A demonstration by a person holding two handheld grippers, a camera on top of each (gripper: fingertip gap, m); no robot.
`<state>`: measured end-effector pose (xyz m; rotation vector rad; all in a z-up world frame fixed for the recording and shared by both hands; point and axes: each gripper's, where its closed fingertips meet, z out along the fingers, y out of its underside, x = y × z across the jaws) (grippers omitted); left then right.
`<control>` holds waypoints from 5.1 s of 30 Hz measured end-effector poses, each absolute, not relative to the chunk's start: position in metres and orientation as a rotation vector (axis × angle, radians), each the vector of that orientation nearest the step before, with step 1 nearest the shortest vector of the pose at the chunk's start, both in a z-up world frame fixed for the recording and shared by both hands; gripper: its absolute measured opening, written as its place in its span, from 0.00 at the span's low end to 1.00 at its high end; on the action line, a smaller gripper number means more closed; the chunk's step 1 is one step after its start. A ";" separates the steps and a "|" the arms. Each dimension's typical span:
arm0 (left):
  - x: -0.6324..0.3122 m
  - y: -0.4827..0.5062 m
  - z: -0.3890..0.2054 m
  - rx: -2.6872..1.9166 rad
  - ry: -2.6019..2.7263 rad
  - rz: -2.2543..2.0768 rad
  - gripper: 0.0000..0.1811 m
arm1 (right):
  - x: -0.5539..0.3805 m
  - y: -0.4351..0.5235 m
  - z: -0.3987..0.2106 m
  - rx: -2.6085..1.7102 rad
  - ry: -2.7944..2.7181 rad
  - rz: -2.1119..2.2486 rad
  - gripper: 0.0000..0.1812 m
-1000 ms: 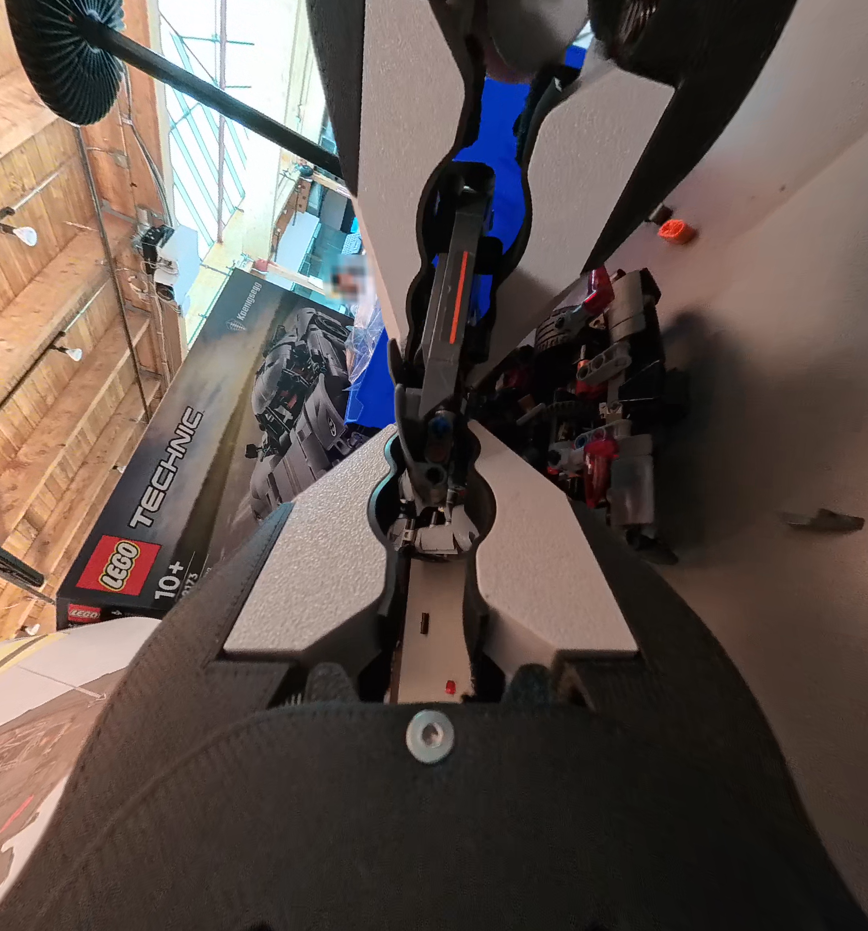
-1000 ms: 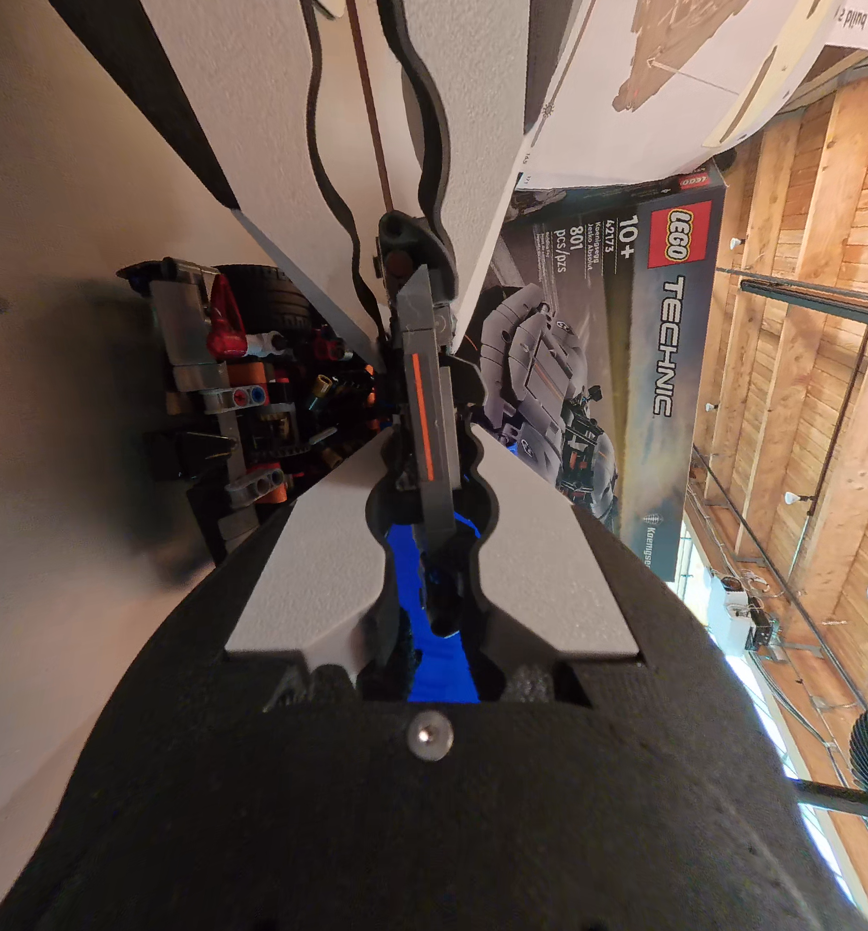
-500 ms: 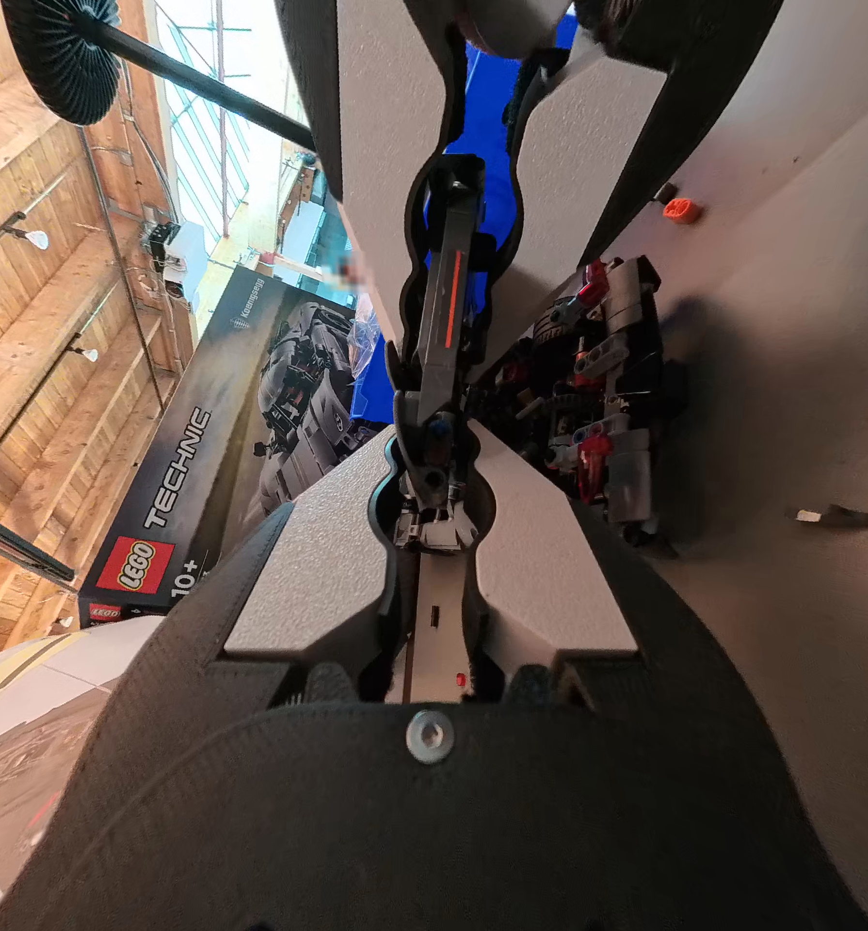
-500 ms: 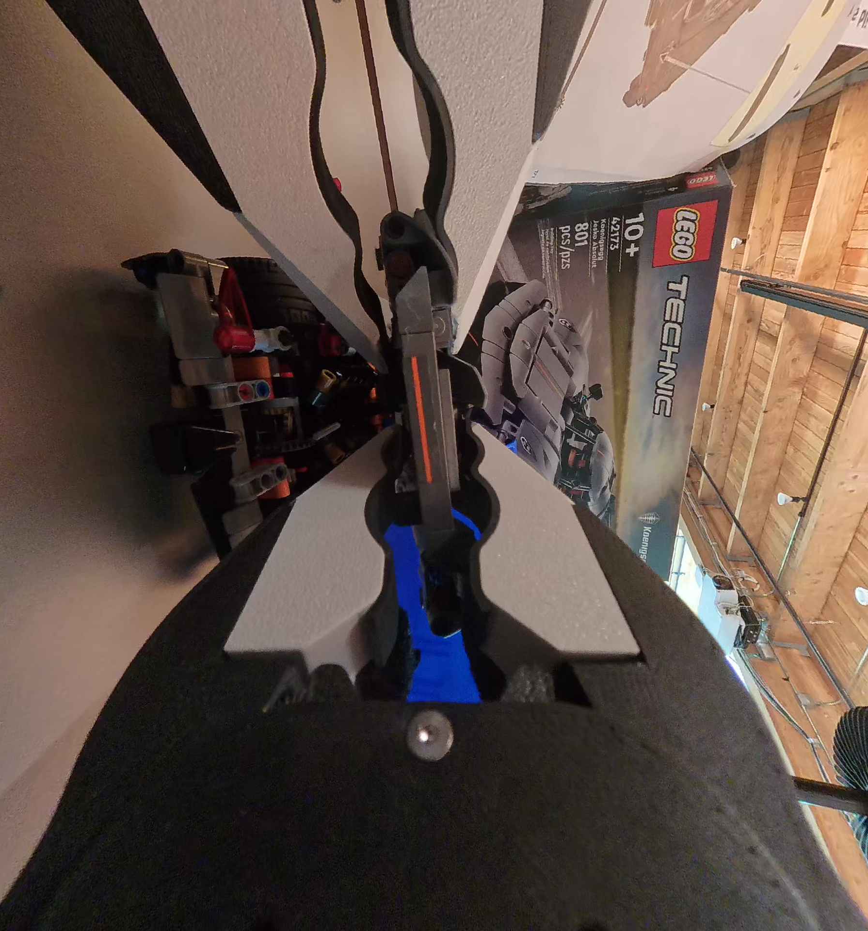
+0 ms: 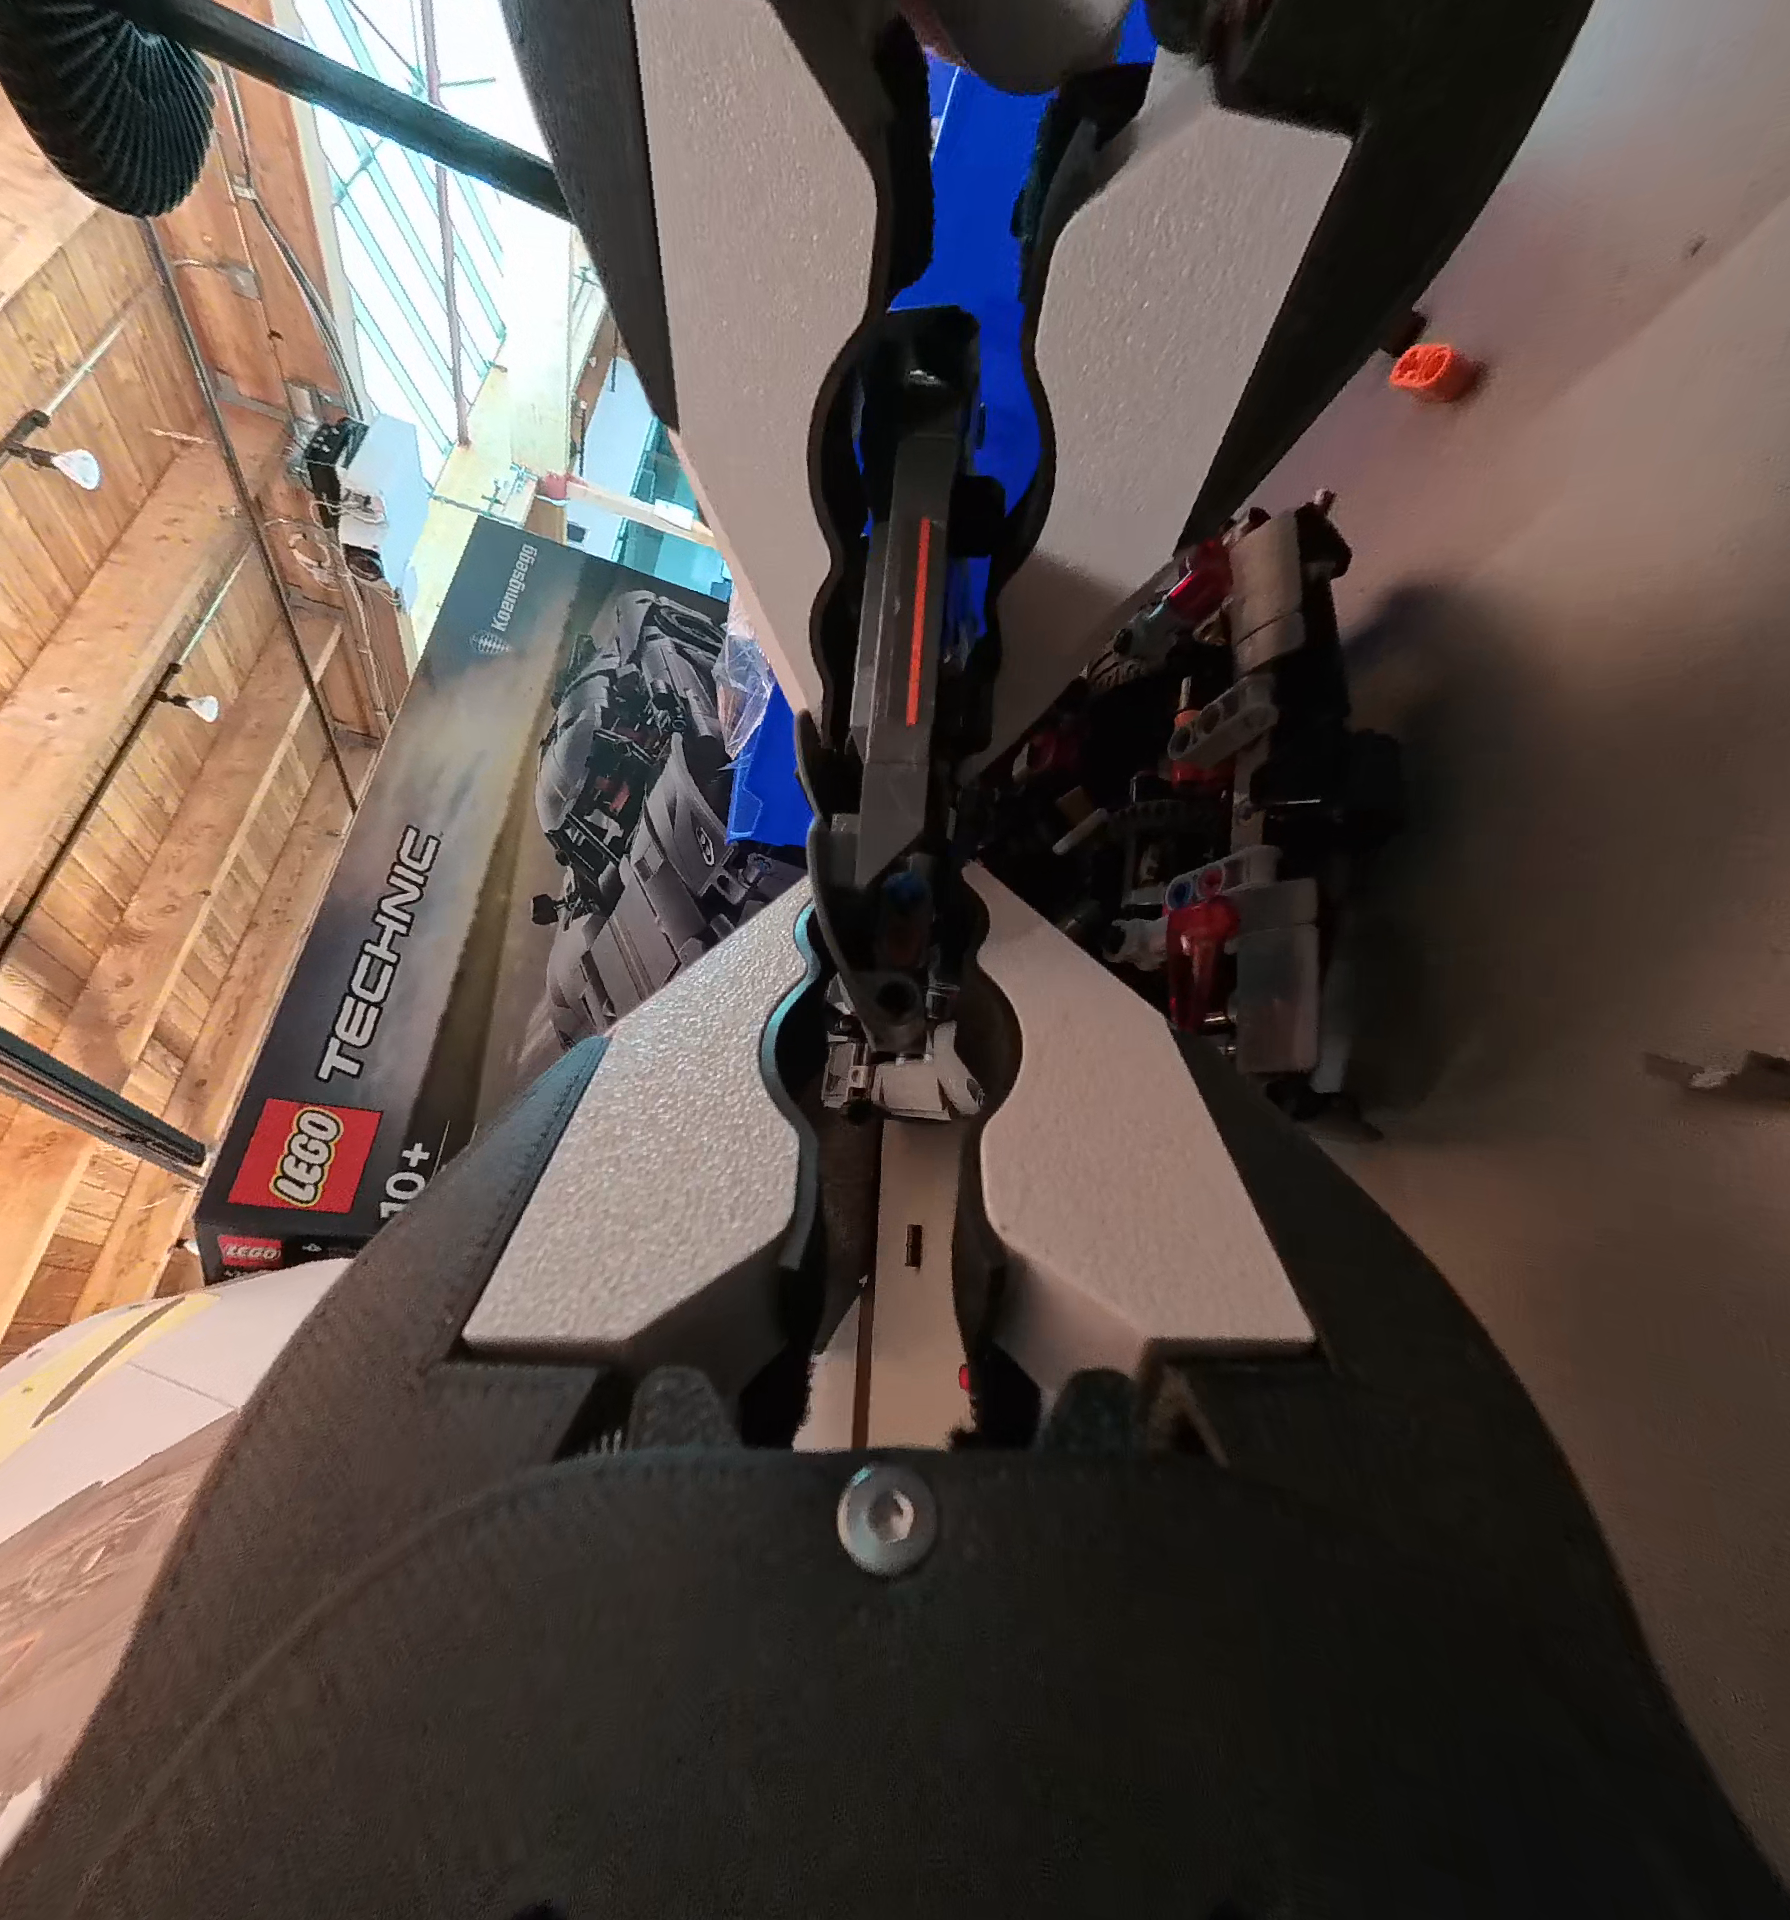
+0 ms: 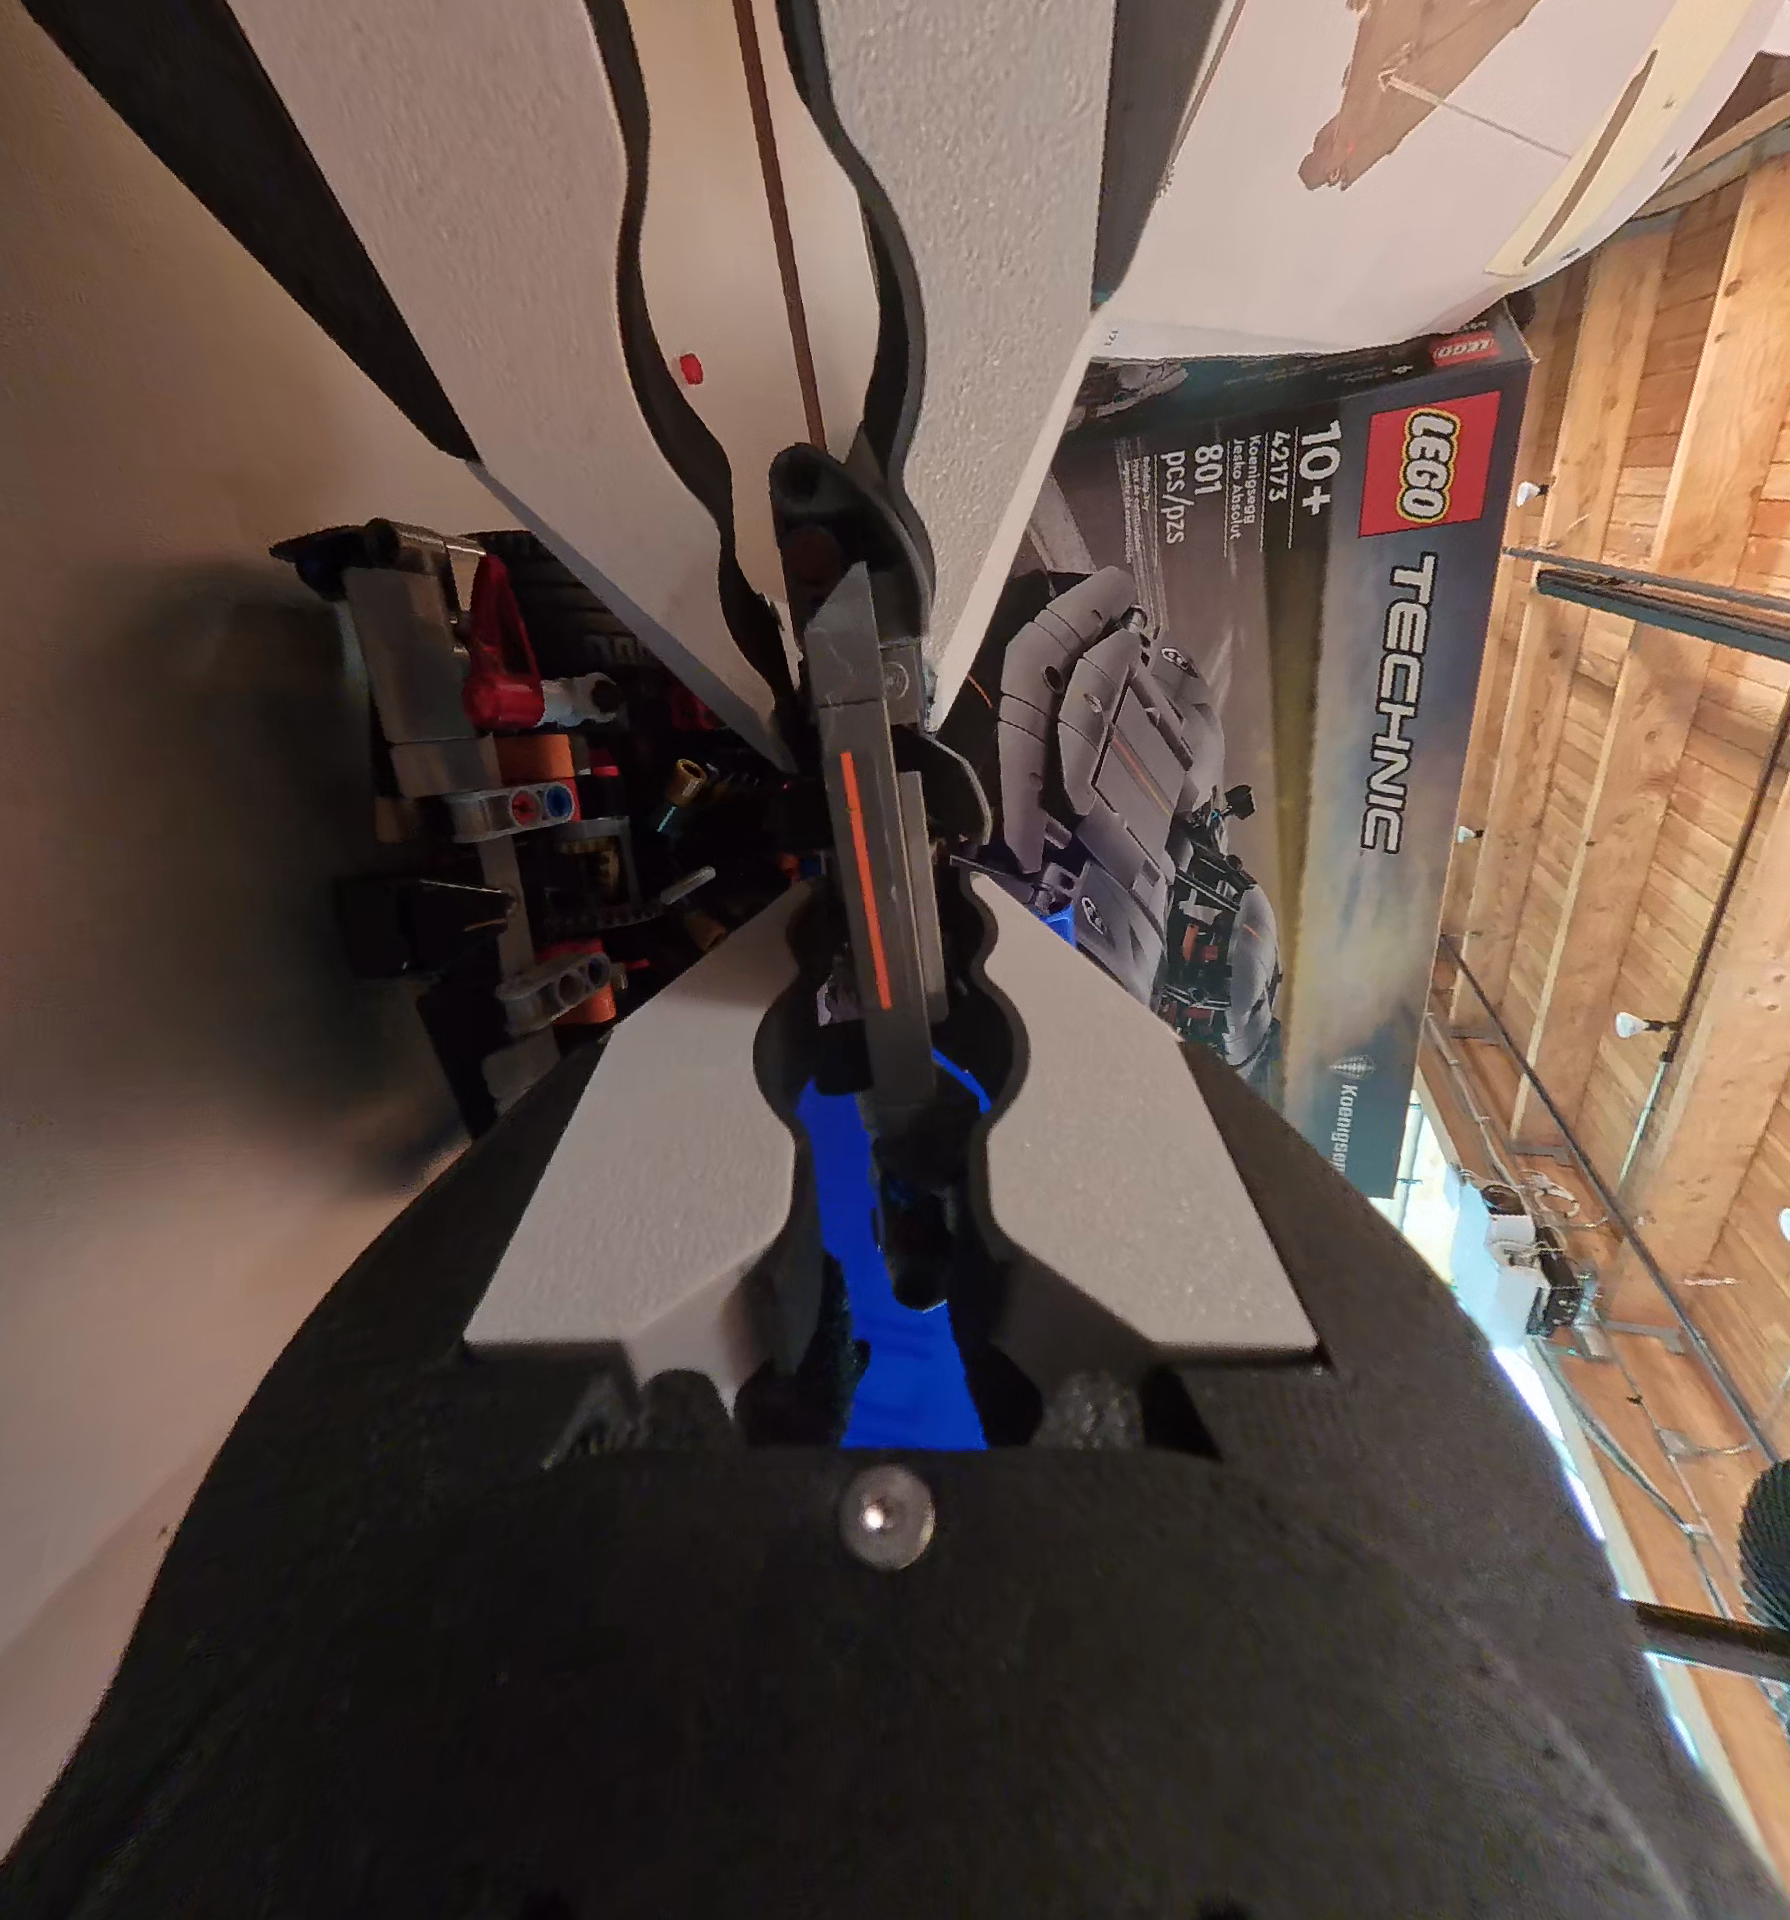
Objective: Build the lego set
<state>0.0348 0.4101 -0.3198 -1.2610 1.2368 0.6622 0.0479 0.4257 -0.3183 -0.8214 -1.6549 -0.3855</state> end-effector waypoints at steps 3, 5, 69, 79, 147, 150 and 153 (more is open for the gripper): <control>0.035 0.410 -0.321 -1.267 1.239 0.673 0.09 | 0.048 0.425 -0.319 -0.806 -1.666 -0.397 0.11; 0.035 0.410 -0.320 -1.269 1.237 0.679 0.09 | 0.048 0.425 -0.319 -0.808 -1.669 -0.391 0.11; 0.041 0.397 -0.310 -1.128 1.274 0.840 0.08 | 0.051 0.433 -0.323 -0.821 -1.655 -0.425 0.18; 0.044 0.395 -0.308 -1.137 1.269 0.834 0.08 | 0.052 0.436 -0.321 -0.828 -1.642 -0.420 0.13; 0.035 0.407 -0.317 -1.252 1.221 0.852 0.07 | 0.055 0.442 -0.322 -0.818 -1.649 -0.371 0.23; 0.036 0.406 -0.317 -1.244 1.229 0.862 0.07 | 0.055 0.442 -0.321 -0.816 -1.643 -0.371 0.23; 0.034 0.407 -0.316 -1.258 1.221 0.850 0.07 | 0.054 0.437 -0.321 -0.778 -1.660 -0.377 0.23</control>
